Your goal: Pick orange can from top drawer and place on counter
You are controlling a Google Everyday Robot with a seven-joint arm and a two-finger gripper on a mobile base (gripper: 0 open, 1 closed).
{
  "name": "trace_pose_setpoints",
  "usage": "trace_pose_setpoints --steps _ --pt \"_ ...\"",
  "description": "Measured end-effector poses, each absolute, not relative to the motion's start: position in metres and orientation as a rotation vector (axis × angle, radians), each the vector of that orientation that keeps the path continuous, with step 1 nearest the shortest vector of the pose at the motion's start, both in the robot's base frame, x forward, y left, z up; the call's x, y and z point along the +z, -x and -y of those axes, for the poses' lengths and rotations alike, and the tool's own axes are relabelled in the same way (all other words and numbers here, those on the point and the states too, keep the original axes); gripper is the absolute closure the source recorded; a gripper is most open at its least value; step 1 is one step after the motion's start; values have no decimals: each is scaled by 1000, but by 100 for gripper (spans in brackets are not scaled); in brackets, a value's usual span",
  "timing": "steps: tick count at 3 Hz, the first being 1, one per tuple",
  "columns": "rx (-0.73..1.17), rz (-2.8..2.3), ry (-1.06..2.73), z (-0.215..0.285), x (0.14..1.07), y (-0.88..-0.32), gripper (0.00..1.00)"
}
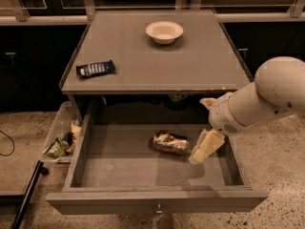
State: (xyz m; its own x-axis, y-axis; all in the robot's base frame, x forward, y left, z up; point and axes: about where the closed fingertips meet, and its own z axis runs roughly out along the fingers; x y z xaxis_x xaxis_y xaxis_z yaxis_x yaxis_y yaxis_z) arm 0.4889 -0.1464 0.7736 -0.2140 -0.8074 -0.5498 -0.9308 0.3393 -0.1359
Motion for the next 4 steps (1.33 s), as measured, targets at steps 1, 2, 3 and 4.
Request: trace_pose_setpoints --steps 1,2,3,4 --pt "382 -2035 1457 122 741 -499 0" --pt "447 -1991 1387 102 714 -515 0" --pt "485 -1954 1339 91 695 -529 0" --pt "482 -1921 1338 83 679 -542 0"
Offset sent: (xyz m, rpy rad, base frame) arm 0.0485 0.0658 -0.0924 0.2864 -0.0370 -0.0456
